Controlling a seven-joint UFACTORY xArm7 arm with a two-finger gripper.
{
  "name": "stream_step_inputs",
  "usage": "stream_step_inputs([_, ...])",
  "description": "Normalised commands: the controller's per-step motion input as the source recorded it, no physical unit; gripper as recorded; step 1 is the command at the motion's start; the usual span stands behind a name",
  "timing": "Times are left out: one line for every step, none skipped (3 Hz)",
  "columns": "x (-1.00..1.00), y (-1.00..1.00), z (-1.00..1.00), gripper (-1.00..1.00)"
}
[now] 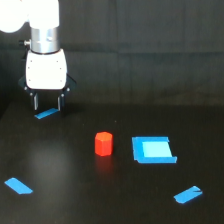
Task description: Pick up the red object from the table
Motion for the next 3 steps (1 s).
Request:
stream_step_inputs([0.98,-0.69,-0.41,0.99])
stream_step_inputs([0.99,-0.76,-0.36,0.99])
stream_step_inputs([1.00,-0.76,-0.40,1.00])
